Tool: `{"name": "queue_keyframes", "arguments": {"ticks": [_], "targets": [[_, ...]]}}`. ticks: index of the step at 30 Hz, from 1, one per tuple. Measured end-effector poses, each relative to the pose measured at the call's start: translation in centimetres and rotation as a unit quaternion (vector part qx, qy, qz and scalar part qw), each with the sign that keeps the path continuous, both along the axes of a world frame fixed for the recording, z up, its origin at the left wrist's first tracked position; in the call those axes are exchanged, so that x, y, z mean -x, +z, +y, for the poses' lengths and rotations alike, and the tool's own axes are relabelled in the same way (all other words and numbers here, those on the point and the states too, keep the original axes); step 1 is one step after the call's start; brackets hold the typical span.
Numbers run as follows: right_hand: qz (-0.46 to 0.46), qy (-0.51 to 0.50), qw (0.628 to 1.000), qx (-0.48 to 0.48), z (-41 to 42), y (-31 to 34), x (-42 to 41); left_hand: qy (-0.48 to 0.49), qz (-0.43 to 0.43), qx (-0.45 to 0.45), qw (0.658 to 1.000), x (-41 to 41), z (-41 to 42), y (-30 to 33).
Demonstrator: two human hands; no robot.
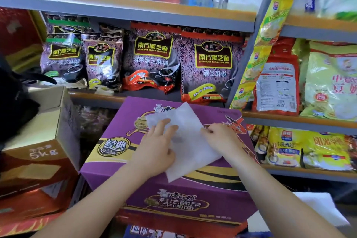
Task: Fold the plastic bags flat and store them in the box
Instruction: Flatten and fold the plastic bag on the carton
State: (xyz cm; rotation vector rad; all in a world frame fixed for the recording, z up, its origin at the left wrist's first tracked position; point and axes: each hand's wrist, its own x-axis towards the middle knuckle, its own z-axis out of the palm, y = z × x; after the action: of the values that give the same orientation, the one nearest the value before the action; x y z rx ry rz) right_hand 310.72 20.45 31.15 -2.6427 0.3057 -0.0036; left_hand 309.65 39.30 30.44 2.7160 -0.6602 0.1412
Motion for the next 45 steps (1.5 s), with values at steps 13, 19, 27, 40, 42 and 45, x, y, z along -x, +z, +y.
{"name": "queue_keyframes", "arguments": {"ticks": [13, 19, 27, 40, 42, 45], "targets": [[-0.014, -0.05, 0.989, 0.141, 2.2, -0.9, 0.5, -0.141, 0.083, -0.172, 0.971, -5.0, -1.3, -1.7], [-0.097, 0.024, 0.97, 0.221, 3.2, 0.2, 1.4, -0.148, 0.065, -0.205, 0.965, -5.2, -1.5, -1.9], [0.056, 0.218, 0.958, 0.175, 1.6, -2.6, -0.7, -0.136, 0.056, -0.182, 0.972, -5.0, -1.4, -1.9], [0.068, 0.172, 0.964, 0.19, 1.4, -2.0, -1.3, -0.114, -0.062, -0.129, 0.983, 2.9, 2.6, -3.5], [0.058, 0.176, 0.961, 0.206, 1.4, -1.2, -1.5, -0.078, -0.064, -0.141, 0.985, 3.4, 2.7, -3.3], [-0.007, 0.243, 0.946, 0.214, 2.8, -0.5, -0.8, -0.053, -0.051, -0.125, 0.989, 3.7, 2.4, -3.5]]}}
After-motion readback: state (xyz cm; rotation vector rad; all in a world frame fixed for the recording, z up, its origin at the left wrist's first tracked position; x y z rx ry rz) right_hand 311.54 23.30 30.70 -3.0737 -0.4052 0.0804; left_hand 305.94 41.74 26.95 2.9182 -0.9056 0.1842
